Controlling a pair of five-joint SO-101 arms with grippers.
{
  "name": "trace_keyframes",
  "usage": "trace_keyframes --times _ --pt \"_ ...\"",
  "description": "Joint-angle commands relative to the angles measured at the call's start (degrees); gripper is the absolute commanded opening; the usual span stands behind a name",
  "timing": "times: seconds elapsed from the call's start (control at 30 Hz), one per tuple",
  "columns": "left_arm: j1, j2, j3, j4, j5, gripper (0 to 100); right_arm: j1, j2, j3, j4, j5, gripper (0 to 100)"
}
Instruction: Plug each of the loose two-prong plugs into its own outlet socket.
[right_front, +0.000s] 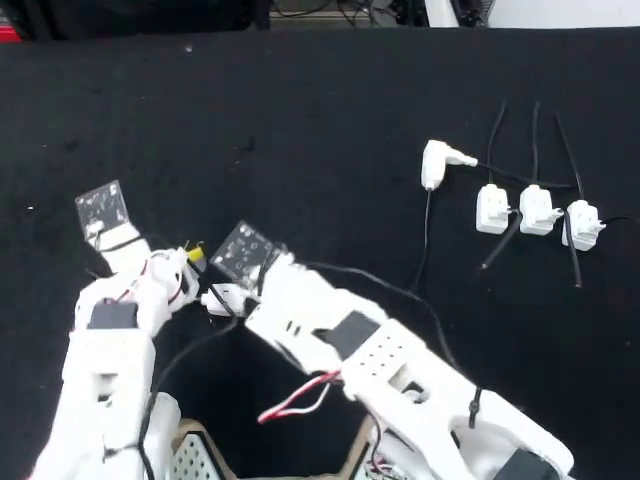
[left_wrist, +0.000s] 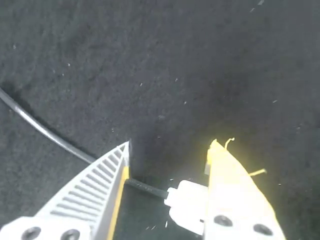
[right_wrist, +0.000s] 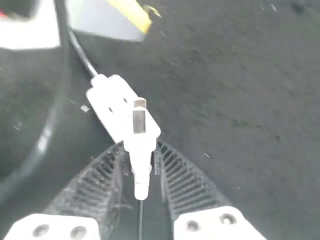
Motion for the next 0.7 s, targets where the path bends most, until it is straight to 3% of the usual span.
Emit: trace_keyframes --times 0.0,0.2,0.37,0.67 --pt "-0.22 -12.84 3.74 0.26 0.35 25 -3.52 -1.63 3.30 -9.58 -3.78 1.1" --pt "4.26 -29.27 11.74 0.79 -0.18 25 -3.60 -1.63 6.90 -15.65 -4.48 1.1" --pt "11.12 -40.97 15.43 5.98 -5.89 24 -3.60 -1.63 7.08 -16.18 -4.48 1.1" --pt "11.91 -50.64 18.95 9.58 -8.62 24 -3.43 -2.15 6.90 -15.74 -4.04 1.1"
